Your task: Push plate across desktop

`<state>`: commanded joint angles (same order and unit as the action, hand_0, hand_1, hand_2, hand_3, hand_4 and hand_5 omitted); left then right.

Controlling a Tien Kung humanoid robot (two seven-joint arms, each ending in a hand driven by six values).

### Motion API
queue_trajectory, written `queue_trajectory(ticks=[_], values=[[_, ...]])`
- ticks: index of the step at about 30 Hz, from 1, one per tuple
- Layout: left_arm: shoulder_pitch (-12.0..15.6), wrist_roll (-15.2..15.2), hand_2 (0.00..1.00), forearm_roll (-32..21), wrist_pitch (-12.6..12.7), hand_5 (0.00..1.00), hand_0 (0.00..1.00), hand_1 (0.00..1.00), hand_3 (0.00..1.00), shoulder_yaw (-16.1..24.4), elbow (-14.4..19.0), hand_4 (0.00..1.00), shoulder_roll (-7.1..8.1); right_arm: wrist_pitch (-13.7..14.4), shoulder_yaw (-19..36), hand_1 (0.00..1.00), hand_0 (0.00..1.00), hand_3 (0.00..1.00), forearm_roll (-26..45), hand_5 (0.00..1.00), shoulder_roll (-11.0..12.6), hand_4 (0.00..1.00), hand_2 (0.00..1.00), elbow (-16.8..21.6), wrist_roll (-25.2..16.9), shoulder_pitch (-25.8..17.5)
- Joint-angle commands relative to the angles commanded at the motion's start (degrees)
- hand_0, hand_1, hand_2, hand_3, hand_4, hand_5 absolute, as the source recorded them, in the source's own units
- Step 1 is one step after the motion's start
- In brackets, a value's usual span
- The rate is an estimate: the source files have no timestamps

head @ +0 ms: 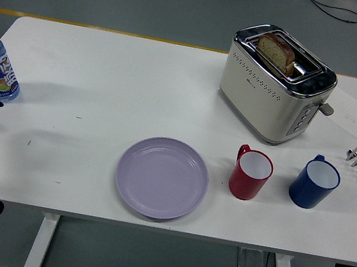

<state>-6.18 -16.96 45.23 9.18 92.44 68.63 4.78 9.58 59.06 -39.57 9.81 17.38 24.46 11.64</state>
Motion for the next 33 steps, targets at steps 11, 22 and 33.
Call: queue_trajectory(ticks=[11, 22, 33], values=[[0.5, 10.4, 0.656, -1.0, -8.0, 0.998, 0.498, 0.658, 0.668, 1.4, 0.1, 0.985, -0.61, 0.0, 0.0, 0.59, 0.63, 0.606, -0.1, 0.382, 0.0, 0.368, 0.678, 0.0, 0.0, 0.3], [0.5, 12.3, 0.717, -1.3, -3.3, 0.998, 0.663, 0.739, 0.656, 1.5, 0.8, 0.797, -1.03, 0.0, -0.2, 0.591, 0.631, 0.606, 0.3, 0.382, 0.1, 0.367, 0.678, 0.0, -0.2, 0.4], [0.9, 1.7, 0.651, -14.9, -7.0, 0.998, 0.643, 0.674, 0.598, -0.6, 0.0, 0.676, -1.62, 0.0, 0.2, 0.591, 0.631, 0.605, -0.2, 0.381, 0.0, 0.365, 0.678, 0.1, 0.2, 0.1]])
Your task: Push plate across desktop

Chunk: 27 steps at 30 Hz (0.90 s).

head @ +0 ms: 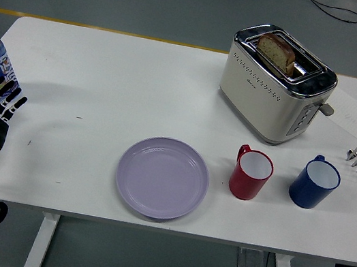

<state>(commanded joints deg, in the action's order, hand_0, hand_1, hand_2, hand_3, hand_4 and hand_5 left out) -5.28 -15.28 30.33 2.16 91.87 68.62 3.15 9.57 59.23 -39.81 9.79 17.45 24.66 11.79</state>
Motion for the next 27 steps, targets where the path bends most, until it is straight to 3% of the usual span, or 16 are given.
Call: queue_trajectory(ticks=[2, 3, 8, 9, 11, 14, 15, 20, 21, 27], values=[[0.2, -1.7, 0.651, -0.5, -0.4, 0.998, 0.643, 0.674, 0.598, -0.4, 0.0, 0.676, -0.01, 0.0, 0.1, 0.591, 0.631, 0.605, -0.2, 0.381, 0.0, 0.365, 0.678, 0.0, 0.1, -0.1], [0.4, -3.4, 0.731, -0.5, -0.2, 0.998, 0.74, 0.754, 0.635, -0.9, 0.0, 0.662, -0.08, 0.0, 0.2, 0.591, 0.633, 0.605, -0.3, 0.38, 0.0, 0.364, 0.677, 0.0, 0.1, -0.1], [1.0, -9.0, 0.731, 1.9, 2.2, 0.998, 0.74, 0.754, 0.635, -2.3, -0.1, 0.662, -0.43, -0.1, 0.5, 0.591, 0.633, 0.605, -0.8, 0.38, 0.0, 0.364, 0.677, 0.0, 0.2, -0.3], [1.0, -9.9, 0.804, 2.6, 2.8, 0.998, 0.781, 0.812, 0.69, -2.6, -0.1, 0.653, -0.5, -0.1, 0.5, 0.591, 0.632, 0.605, -0.9, 0.378, -0.1, 0.362, 0.678, 0.1, 0.3, -0.3], [1.2, -12.3, 0.804, 5.9, 4.3, 0.998, 0.781, 0.812, 0.69, -3.1, -0.1, 0.653, -0.64, 0.0, 0.7, 0.591, 0.632, 0.605, -1.1, 0.378, -0.1, 0.362, 0.678, 0.1, 0.3, -0.3], [1.2, -13.7, 0.804, 10.5, 4.8, 0.998, 0.781, 0.812, 0.69, -3.2, -0.1, 0.653, -0.62, 0.0, 0.8, 0.591, 0.632, 0.605, -1.3, 0.378, -0.1, 0.362, 0.678, 0.1, 0.4, -0.4], [1.1, -13.9, 0.906, 13.1, 4.9, 0.998, 0.858, 0.895, 0.833, -3.1, -0.1, 0.645, -0.53, -0.1, 0.8, 0.591, 0.631, 0.605, -1.4, 0.377, -0.1, 0.361, 0.678, 0.1, 0.4, -0.4], [1.0, -14.8, 0.906, 23.6, 6.3, 0.998, 0.858, 0.895, 0.833, -3.2, -0.8, 0.645, -0.36, -0.1, 1.1, 0.591, 0.631, 0.605, -1.9, 0.377, -0.1, 0.361, 0.678, 0.1, 0.6, -0.6], [1.0, -15.1, 0.977, 25.4, 7.0, 0.998, 0.914, 0.945, 0.99, -3.4, -0.9, 0.635, -0.32, -0.1, 1.1, 0.591, 0.63, 0.605, -1.9, 0.377, -0.1, 0.36, 0.678, 0.1, 0.7, -0.6], [0.6, -16.6, 0.979, 28.4, 9.2, 0.998, 0.91, 0.945, 0.993, -3.9, -1.9, 0.633, -0.43, -0.1, 1.0, 0.591, 0.63, 0.605, -1.8, 0.379, -0.2, 0.36, 0.678, 0.1, 0.6, -0.4]])
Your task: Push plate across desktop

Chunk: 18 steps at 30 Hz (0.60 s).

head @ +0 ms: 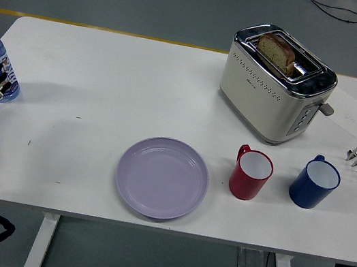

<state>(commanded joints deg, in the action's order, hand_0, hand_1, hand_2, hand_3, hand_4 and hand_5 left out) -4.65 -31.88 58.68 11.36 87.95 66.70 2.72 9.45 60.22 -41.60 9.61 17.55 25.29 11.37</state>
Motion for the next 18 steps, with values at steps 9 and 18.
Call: queue_trajectory(ticks=[9, 18], values=[[-0.9, -1.8, 0.978, 1.2, 1.6, 0.998, 0.916, 0.944, 0.986, -0.1, -1.7, 0.628, -0.4, 0.0, -0.2, 0.591, 0.63, 0.605, 0.3, 0.378, -0.1, 0.359, 0.678, 0.0, 0.0, 0.6], [-1.5, -5.0, 0.956, -0.7, 3.8, 0.998, 0.892, 0.927, 0.975, -0.3, -3.4, 0.616, -1.15, -0.1, 0.1, 0.591, 0.629, 0.604, -0.3, 0.377, -0.1, 0.359, 0.677, 0.0, 0.1, 1.0]])
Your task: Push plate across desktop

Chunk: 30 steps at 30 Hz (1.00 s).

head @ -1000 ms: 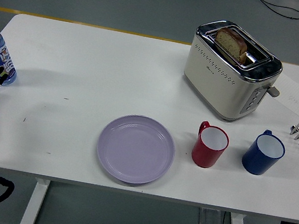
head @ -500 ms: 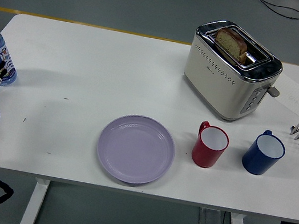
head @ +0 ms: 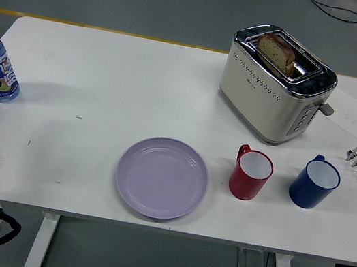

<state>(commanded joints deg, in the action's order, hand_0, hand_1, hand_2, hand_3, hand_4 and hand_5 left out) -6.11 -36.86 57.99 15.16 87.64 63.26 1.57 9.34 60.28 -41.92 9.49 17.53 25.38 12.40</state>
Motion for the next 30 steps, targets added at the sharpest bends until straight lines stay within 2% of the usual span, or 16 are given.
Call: queue_trajectory(ticks=[13, 17, 18, 21, 30], values=[[-0.6, -0.1, 0.947, -1.3, 1.0, 0.998, 0.875, 0.915, 0.96, -1.0, -2.1, 0.612, 0.23, 0.0, -0.3, 0.591, 0.629, 0.604, 0.5, 0.381, -0.2, 0.359, 0.678, -0.1, -0.2, 0.6], [-1.0, -0.1, 0.947, -1.7, 4.5, 0.998, 0.875, 0.915, 0.96, -1.6, -4.1, 0.612, 0.24, -0.1, -0.1, 0.591, 0.629, 0.604, 0.2, 0.381, -0.2, 0.359, 0.678, 0.0, -0.1, 0.6], [-1.1, -0.1, 0.923, -1.3, 5.2, 0.998, 0.859, 0.9, 0.912, -1.7, -4.5, 0.598, 0.17, -0.1, -0.1, 0.592, 0.629, 0.604, 0.1, 0.38, -0.2, 0.36, 0.677, 0.0, -0.1, 0.6], [-1.1, -0.1, 0.923, 0.3, 5.9, 0.998, 0.859, 0.9, 0.912, -2.1, -5.3, 0.598, -0.05, 0.0, -0.1, 0.592, 0.629, 0.604, 0.0, 0.38, -0.3, 0.36, 0.677, 0.0, -0.1, 0.6], [-1.5, -0.1, 0.92, 0.1, 6.0, 0.998, 0.857, 0.895, 0.899, -2.7, -6.3, 0.58, -0.63, 0.0, 0.0, 0.591, 0.629, 0.604, 0.0, 0.381, -0.3, 0.358, 0.677, -0.1, -0.1, 0.6]])
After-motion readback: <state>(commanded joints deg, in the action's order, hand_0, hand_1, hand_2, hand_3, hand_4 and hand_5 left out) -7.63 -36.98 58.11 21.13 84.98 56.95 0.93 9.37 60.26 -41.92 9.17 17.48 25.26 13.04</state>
